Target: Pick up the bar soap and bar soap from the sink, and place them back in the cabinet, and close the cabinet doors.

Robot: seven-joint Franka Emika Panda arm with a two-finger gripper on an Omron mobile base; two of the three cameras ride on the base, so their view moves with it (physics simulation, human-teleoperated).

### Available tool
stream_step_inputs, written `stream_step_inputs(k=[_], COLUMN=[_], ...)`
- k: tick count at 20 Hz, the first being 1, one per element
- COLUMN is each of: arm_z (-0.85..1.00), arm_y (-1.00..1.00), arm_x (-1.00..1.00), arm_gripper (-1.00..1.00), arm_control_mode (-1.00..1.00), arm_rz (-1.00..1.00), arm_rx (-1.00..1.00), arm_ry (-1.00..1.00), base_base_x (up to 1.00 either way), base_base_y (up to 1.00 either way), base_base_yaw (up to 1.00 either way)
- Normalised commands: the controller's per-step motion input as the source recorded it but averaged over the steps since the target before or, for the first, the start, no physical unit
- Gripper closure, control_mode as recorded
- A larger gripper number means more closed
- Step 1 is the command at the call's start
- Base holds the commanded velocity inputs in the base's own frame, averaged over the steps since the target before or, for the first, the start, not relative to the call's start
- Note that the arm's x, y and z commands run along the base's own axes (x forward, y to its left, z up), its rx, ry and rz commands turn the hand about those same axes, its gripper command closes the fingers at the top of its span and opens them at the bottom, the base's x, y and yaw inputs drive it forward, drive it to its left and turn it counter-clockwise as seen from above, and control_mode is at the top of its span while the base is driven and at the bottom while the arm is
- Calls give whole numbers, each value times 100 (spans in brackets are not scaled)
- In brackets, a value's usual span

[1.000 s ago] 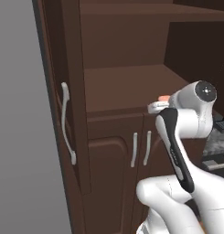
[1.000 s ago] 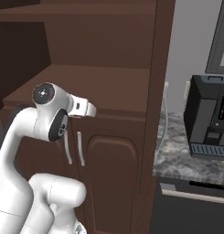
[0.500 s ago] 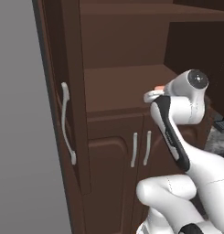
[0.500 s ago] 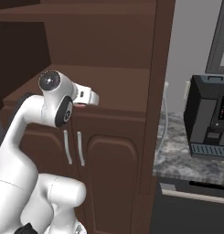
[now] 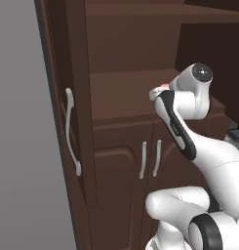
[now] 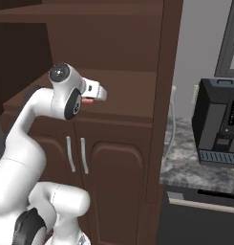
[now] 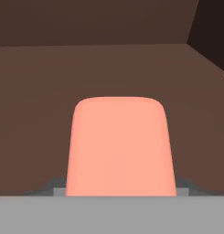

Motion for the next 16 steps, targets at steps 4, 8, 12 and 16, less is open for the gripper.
stream_step_inputs(k=[4,8,12,16], arm_z=[0,0,-1,-3], arm_y=[1,1,5,1], arm_x=[46,50,43,39], arm_gripper=[100,100,100,100], arm_control_mode=[-100,-100,-100,-100], arm_rz=[0,0,0,0], arm_rx=[0,0,-1,0], arm_ry=[0,0,0,0], base_base_x=[0,0,0,0], base_base_y=[0,0,0,0], base_base_yaw=[0,0,0,0])
